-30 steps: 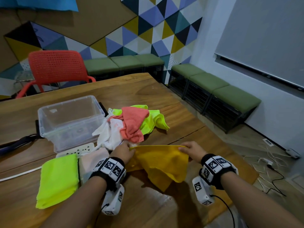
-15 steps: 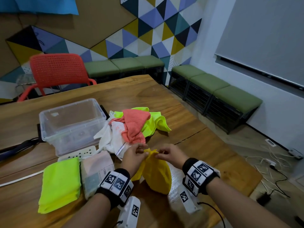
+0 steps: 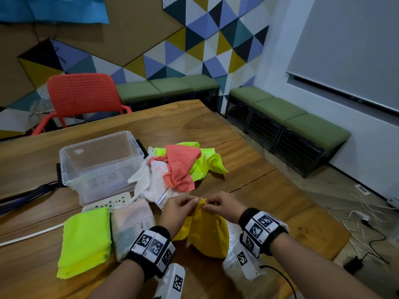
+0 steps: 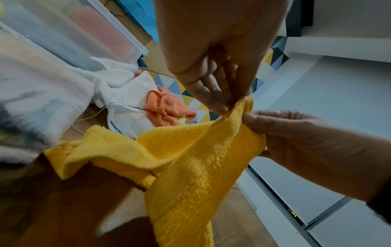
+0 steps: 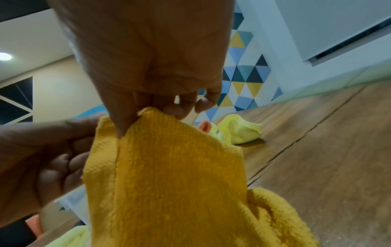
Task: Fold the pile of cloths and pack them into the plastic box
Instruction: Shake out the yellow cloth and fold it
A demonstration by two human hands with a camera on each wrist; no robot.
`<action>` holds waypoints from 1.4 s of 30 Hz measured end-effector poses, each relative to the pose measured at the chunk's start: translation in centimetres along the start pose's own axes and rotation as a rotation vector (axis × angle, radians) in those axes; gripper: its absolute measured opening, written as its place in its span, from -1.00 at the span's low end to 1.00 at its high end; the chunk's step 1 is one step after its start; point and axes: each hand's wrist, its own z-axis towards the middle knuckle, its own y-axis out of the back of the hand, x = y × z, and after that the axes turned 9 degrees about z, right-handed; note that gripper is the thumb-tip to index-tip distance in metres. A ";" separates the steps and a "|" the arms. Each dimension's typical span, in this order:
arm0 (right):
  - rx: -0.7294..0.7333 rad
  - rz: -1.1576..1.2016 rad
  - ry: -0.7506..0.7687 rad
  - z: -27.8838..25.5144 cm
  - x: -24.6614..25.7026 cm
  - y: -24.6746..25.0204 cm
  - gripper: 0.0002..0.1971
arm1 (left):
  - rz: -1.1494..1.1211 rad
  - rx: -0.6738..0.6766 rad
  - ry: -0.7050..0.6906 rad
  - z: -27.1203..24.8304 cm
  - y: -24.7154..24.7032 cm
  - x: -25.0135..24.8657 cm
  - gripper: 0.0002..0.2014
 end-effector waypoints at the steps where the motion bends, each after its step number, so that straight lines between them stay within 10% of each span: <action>1: -0.017 0.006 -0.002 0.0 0.0 -0.1 -0.79 | -0.006 0.018 -0.006 -0.1 0.0 -0.1 -0.88; 7: 0.040 0.050 -0.080 -0.2 0.3 0.0 -0.74 | 0.185 0.039 -0.075 -0.1 0.1 -0.4 -0.80; 14: 0.117 -0.473 -0.456 -1.7 -2.7 0.5 -0.81 | 0.245 -0.233 -0.121 0.8 1.9 -1.1 -0.76; 23: -0.475 -0.340 0.013 -2.4 -2.0 4.5 -0.80 | 0.302 -0.468 -0.045 3.1 3.8 -2.0 -0.78; 28: -0.486 -0.514 -0.109 -2.4 -2.2 5.7 -0.81 | 0.416 -0.490 -0.111 3.1 4.2 -1.8 -0.80; 34: -0.760 -0.208 -0.044 -2.4 -0.4 6.2 -0.91 | 0.213 -0.520 -0.214 2.6 4.1 -4.5 -0.81; 42: -0.547 0.373 -0.055 -0.6 0.0 4.0 -0.86 | 0.587 -0.260 0.198 3.5 4.8 -0.6 -0.72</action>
